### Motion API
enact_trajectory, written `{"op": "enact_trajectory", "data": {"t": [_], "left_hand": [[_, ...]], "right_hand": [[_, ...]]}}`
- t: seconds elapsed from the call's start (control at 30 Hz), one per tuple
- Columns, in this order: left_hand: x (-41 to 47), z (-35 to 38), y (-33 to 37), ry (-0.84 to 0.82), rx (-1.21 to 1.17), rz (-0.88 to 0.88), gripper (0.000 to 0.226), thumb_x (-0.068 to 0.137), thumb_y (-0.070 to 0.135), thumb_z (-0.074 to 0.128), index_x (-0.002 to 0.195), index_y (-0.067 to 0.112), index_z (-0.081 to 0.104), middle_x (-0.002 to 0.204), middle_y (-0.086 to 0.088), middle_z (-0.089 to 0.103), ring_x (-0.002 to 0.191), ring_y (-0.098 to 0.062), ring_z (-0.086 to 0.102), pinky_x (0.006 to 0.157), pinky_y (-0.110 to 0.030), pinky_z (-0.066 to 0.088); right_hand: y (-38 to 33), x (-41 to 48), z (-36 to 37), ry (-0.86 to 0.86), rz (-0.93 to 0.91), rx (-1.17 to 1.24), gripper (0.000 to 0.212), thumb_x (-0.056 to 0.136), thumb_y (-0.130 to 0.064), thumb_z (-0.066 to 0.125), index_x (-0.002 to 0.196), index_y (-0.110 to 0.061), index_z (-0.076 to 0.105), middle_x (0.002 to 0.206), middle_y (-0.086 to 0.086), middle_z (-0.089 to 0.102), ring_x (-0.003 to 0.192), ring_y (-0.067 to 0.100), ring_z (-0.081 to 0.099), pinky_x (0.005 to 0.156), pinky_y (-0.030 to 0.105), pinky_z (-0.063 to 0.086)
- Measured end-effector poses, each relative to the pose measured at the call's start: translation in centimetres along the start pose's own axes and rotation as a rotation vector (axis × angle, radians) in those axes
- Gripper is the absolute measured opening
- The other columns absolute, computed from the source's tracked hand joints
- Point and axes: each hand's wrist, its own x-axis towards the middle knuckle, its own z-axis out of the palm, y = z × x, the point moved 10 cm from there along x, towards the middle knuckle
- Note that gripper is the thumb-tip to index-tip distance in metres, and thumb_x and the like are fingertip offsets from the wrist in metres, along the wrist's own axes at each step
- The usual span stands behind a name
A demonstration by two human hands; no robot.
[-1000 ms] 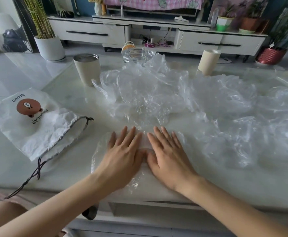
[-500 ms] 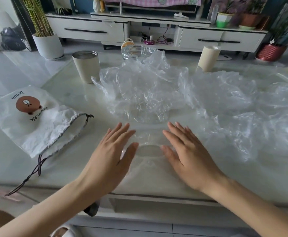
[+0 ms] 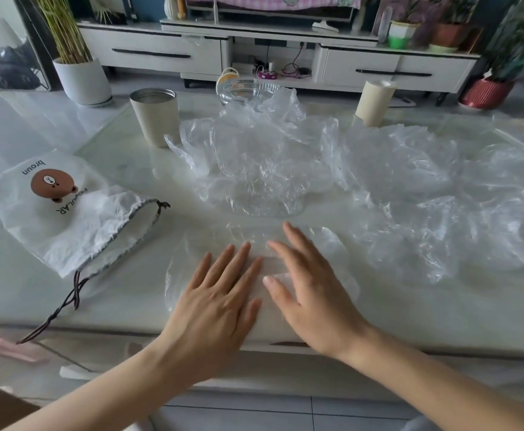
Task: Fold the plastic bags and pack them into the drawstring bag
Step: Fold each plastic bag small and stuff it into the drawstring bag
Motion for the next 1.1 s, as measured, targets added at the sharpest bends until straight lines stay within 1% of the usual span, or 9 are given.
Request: {"op": "enact_trajectory", "data": {"t": [0.1,0.2,0.3,0.47,0.6,0.73,0.83,0.93,1.1], "left_hand": [[-0.2,-1.4,0.1,0.043,-0.173,0.035,0.049,0.093,0.037,0.036,0.134,0.012,0.048,0.149,-0.010,0.035,0.139,-0.023,0.030,0.111,-0.037,0.022],[-0.7,-3.7,0.5,0.105,-0.286,0.079,0.031,0.094,0.034,0.042,0.113,0.019,0.062,0.134,0.001,0.053,0.129,-0.014,0.043,0.103,-0.028,0.034],[-1.0,-4.3,0.2,0.080,-0.357,0.068,0.030,0.094,0.042,0.041,0.099,0.026,0.065,0.113,0.012,0.059,0.107,-0.003,0.053,0.088,-0.014,0.039],[-1.2,-3.3,0.3,-0.008,-0.284,0.131,0.046,0.090,0.062,0.038,0.106,0.026,0.064,0.108,0.017,0.059,0.101,-0.002,0.054,0.087,-0.014,0.038],[-1.1,-3.4,-0.3,0.020,-0.254,0.092,0.062,0.077,0.071,0.048,0.117,0.025,0.058,0.111,0.014,0.060,0.098,-0.001,0.051,0.086,-0.008,0.033],[-0.5,-4.0,-1.3,0.080,-0.229,0.073,0.048,0.080,0.061,0.049,0.109,0.025,0.064,0.105,0.012,0.063,0.095,-0.002,0.051,0.082,-0.013,0.036],[-0.8,-3.8,-0.9,0.046,-0.177,0.136,0.054,0.075,0.069,0.050,0.107,0.027,0.065,0.108,0.014,0.062,0.098,-0.001,0.051,0.083,-0.014,0.037],[-1.3,-3.1,-0.1,-0.003,-0.129,0.200,0.057,0.070,0.069,0.054,0.112,0.030,0.055,0.114,0.010,0.059,0.103,-0.005,0.048,0.085,-0.017,0.037],[-1.7,-2.7,0.2,-0.052,-0.067,0.224,0.052,0.071,0.068,0.045,0.110,0.035,0.053,0.121,0.010,0.056,0.108,-0.003,0.046,0.084,-0.013,0.040]], "right_hand": [[-0.2,-1.0,-2.2,-0.107,0.014,0.147,0.031,0.085,-0.052,0.052,0.107,-0.030,0.051,0.141,-0.018,0.030,0.128,-0.010,0.021,0.105,0.010,0.017],[0.2,-3.1,-1.4,-0.347,-0.043,0.044,0.034,0.082,-0.052,0.059,0.107,-0.036,0.042,0.139,-0.027,0.016,0.128,-0.012,0.010,0.101,0.002,0.008],[0.2,-3.6,-0.6,-0.344,-0.158,-0.099,0.037,0.087,-0.053,0.051,0.115,-0.030,0.043,0.143,-0.019,0.017,0.130,-0.007,0.004,0.100,0.001,-0.003],[0.2,-2.5,-1.5,-0.142,-0.190,-0.133,0.022,0.087,-0.033,0.047,0.082,-0.015,0.059,0.113,0.001,0.063,0.106,0.007,0.045,0.095,0.016,0.029],[1.8,-1.4,-2.6,-0.098,0.049,0.283,0.011,0.093,-0.021,0.054,0.082,-0.018,0.053,0.104,-0.004,0.067,0.099,0.004,0.057,0.088,0.016,0.043],[2.5,-0.9,-3.5,-0.184,0.171,0.539,0.025,0.081,-0.042,0.059,0.093,-0.020,0.057,0.102,-0.008,0.067,0.098,-0.001,0.060,0.089,0.019,0.047],[1.5,-2.3,-1.7,-0.431,0.071,0.285,0.033,0.074,-0.048,0.069,0.097,-0.032,0.052,0.123,-0.023,0.050,0.113,-0.015,0.041,0.094,0.000,0.029],[0.3,-3.2,-1.0,-0.357,-0.146,-0.052,0.028,0.082,-0.046,0.064,0.101,-0.029,0.051,0.130,-0.022,0.036,0.120,-0.011,0.025,0.096,-0.001,0.013],[-0.5,-2.9,-1.3,-0.190,-0.223,-0.158,0.021,0.086,-0.035,0.044,0.082,-0.019,0.057,0.109,-0.001,0.061,0.102,0.006,0.044,0.093,0.012,0.027]]}}
